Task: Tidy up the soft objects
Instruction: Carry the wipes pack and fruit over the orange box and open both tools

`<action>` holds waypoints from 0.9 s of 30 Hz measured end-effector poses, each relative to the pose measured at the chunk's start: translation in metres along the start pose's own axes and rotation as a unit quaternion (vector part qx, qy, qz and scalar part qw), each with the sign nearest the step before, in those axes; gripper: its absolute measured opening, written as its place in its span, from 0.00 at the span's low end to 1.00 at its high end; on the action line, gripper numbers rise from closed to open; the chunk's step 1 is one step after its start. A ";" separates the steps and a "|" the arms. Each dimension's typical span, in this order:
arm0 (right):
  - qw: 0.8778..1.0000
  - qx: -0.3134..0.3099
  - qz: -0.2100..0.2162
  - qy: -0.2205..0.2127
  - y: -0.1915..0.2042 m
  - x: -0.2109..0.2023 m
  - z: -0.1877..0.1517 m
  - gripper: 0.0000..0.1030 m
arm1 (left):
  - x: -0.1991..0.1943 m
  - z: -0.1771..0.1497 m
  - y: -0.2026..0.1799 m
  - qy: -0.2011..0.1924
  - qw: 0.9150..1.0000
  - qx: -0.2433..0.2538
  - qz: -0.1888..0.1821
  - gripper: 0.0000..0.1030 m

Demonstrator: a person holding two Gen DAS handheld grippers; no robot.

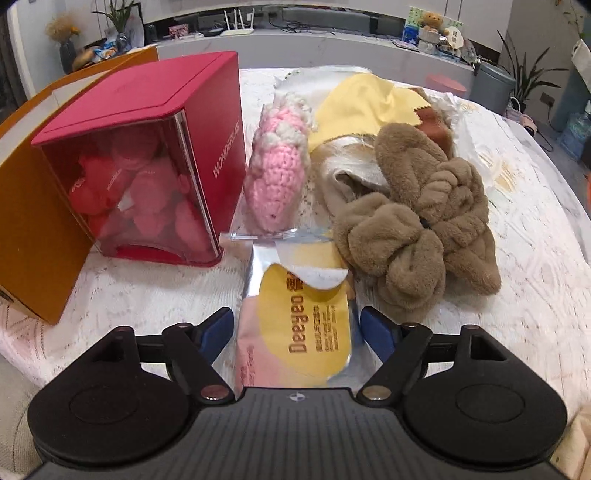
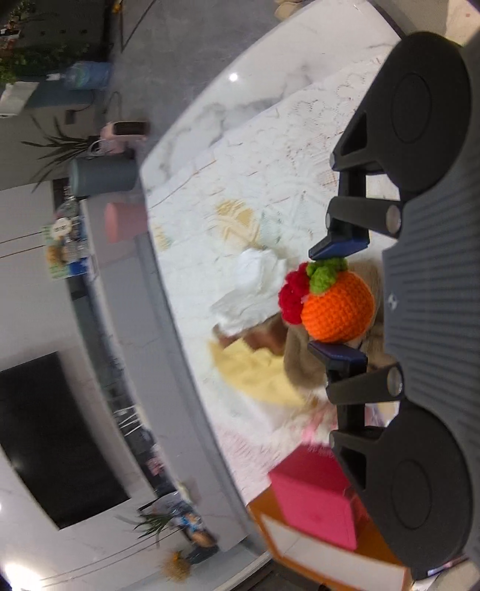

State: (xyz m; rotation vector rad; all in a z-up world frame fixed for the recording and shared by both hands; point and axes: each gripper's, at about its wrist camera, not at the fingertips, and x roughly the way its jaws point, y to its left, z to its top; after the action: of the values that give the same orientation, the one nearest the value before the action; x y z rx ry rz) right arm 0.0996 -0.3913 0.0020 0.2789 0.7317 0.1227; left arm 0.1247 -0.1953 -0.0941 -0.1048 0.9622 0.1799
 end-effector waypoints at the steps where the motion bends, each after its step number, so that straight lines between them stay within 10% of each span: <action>1: 1.000 -0.002 0.000 -0.003 0.001 -0.006 -0.003 0.46 | -0.005 -0.010 0.007 -0.002 1.000 -0.001 -0.001 0.81; 27: 0.999 0.043 0.022 0.006 -0.016 -0.009 -0.030 0.46 | -0.025 -0.018 0.004 0.013 0.998 0.038 -0.057 0.49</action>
State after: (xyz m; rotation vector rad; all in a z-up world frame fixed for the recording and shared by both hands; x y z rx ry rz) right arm 0.0733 -0.4023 -0.0186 0.3758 0.7450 0.1352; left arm 0.0957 -0.1974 -0.0840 -0.0910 0.9846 0.0373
